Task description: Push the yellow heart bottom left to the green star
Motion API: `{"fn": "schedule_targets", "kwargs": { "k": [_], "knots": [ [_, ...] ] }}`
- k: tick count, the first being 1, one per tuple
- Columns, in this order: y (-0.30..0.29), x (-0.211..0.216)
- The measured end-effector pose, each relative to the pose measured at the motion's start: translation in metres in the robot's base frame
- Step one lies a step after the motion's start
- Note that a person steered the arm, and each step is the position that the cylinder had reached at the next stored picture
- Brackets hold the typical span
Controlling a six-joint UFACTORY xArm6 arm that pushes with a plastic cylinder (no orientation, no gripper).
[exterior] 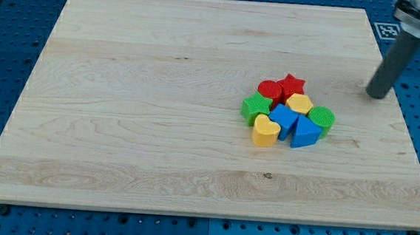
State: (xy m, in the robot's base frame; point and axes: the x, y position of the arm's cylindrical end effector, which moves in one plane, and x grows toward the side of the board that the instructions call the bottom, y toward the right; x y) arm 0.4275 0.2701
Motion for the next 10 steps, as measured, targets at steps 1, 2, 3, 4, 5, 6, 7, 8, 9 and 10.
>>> {"fn": "schedule_targets", "kwargs": {
  "k": [1, 2, 3, 4, 5, 6, 7, 8, 9, 10],
  "knots": [
    [0.009, 0.037],
    [0.009, 0.056],
    [-0.012, 0.105],
    [-0.082, 0.130],
    [-0.155, 0.130],
    [-0.190, 0.106],
    [-0.182, 0.101],
    [-0.163, 0.102],
    [-0.147, 0.097],
    [-0.192, 0.084]
  ]
}}
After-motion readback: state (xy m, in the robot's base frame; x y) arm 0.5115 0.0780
